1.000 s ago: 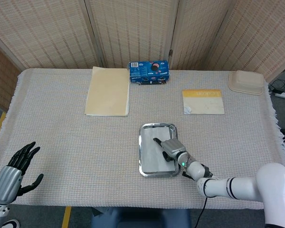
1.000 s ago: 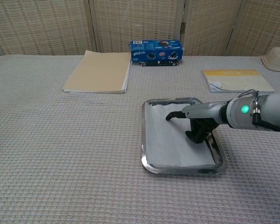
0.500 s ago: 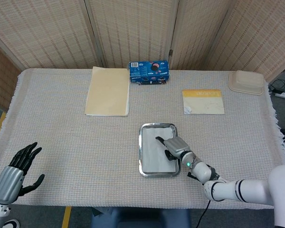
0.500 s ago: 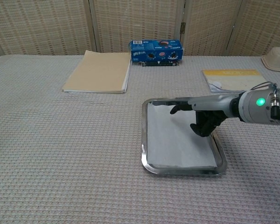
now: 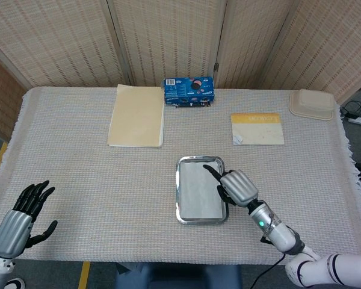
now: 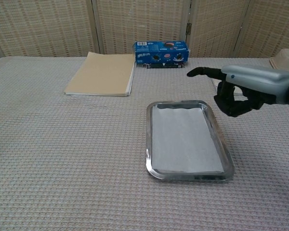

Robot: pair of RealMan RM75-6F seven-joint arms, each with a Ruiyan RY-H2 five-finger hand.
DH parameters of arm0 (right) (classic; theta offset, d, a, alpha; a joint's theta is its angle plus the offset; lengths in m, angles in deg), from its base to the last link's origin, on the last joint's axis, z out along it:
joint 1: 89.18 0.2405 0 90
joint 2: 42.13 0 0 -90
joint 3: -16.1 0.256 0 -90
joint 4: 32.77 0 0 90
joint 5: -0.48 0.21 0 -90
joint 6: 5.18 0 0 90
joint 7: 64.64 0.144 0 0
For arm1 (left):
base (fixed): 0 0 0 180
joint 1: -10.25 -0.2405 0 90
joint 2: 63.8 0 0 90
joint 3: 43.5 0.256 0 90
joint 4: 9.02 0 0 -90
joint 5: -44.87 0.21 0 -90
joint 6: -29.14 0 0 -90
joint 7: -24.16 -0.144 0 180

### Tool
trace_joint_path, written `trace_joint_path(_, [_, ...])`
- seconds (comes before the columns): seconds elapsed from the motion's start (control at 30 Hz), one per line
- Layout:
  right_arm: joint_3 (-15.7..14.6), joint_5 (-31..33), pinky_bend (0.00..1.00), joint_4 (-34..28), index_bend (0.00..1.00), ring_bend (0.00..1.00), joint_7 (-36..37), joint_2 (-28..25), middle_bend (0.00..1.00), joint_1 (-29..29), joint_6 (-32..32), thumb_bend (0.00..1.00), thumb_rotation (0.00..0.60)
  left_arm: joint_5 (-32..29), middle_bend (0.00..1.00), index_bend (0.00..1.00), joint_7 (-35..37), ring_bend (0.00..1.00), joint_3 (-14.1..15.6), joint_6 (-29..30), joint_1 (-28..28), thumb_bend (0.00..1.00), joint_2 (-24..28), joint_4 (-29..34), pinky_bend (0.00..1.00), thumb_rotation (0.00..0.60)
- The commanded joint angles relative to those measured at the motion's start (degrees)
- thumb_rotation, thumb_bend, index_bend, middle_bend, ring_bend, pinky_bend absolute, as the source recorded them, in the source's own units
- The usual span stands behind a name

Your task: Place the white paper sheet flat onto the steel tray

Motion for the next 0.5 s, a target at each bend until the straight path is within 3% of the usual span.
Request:
trace_joint_path(0.03, [-6.78,-13.29,0.1,3.97,0.0,0.0,2.86,-2.67,0.0,-12.3,17.11,0.77,0.6,-0.33,0.0,0.0,-0.48,0.0,-0.25,-0.04,0.01,0.42,-0.19,-0.15,0.06,0.6])
trace_joint_path(0.13, [-8.93,-16.93,0.02,7.96,0.0,0.0,5.98,-3.41,0.0,-17.61,24.09,0.75,0.6,-0.8,0.0,0.0,-1.28,0.0,-0.52,0.04,-0.12,0.42,-0.28,-0.14,0.01,0.6])
trace_joint_path(0.3, [-10.68,-19.13,0.0,15.12,0.0,0.0,7.45,-3.32,0.0,-24.74,30.85,0.75,0.6,-0.26,0.0,0.0,-2.56,0.0,-0.46,-0.13,0.05,0.42,-0.51,0.26,0.0,0.6])
trace_joint_path(0.5, [-11.22,-19.92,0.0,16.63,0.0,0.0,9.96,-3.93,0.0,-27.43,29.77,0.71,0.6,-1.15,0.0,0.0,-3.93,0.0,-0.3,-2.07,0.47,0.42,-0.52,0.85,0.0,0.6])
